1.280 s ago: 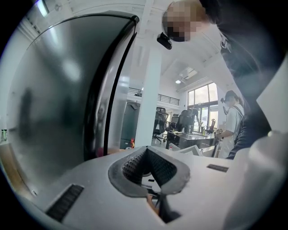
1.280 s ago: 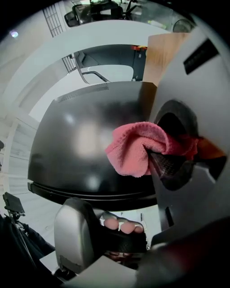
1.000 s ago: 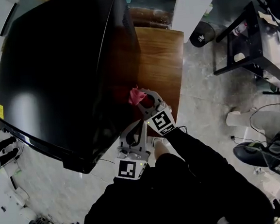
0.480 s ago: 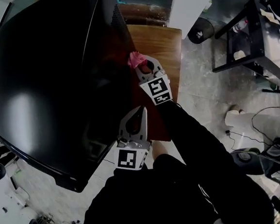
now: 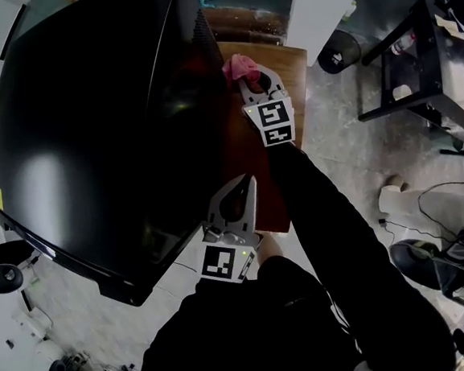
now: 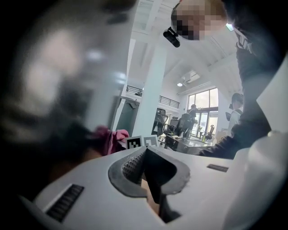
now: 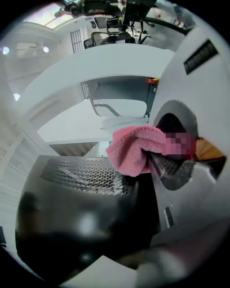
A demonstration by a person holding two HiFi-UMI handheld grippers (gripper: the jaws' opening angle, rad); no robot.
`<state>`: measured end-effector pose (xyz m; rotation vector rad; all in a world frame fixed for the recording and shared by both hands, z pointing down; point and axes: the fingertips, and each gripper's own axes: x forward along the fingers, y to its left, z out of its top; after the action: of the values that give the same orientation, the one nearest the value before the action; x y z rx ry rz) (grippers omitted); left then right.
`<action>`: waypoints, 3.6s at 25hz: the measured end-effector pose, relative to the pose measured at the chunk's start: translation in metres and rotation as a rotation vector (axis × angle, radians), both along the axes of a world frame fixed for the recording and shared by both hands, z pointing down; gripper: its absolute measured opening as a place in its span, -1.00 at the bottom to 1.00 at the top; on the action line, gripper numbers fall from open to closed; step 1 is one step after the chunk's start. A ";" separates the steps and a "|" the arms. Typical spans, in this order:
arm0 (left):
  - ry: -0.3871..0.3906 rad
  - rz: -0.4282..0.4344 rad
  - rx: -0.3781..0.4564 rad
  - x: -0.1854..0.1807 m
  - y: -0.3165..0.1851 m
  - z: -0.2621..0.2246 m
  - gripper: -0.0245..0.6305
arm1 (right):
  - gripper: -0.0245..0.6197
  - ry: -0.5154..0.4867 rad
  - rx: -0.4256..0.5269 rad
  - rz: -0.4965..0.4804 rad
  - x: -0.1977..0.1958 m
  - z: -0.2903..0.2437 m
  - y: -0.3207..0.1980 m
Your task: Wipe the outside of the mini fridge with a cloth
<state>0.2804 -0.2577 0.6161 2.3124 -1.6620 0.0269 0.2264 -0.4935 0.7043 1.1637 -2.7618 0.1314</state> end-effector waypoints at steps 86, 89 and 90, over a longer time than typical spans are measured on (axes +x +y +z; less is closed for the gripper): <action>-0.081 0.370 0.286 -0.858 0.094 -0.217 -0.91 | -0.71 -0.231 -0.177 -0.078 -0.749 -0.259 0.344; -0.060 0.456 0.289 -0.866 0.049 -0.222 -0.91 | -0.71 -0.383 -0.227 0.106 -0.745 -0.268 0.288; -0.057 0.483 0.293 -0.866 0.034 -0.224 -0.91 | -0.71 -0.445 -0.238 0.168 -0.740 -0.272 0.269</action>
<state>-0.5853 -0.2235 0.3919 2.9094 -1.1525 -0.0532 -0.5135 -0.2242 0.4326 1.4412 -2.8869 0.8055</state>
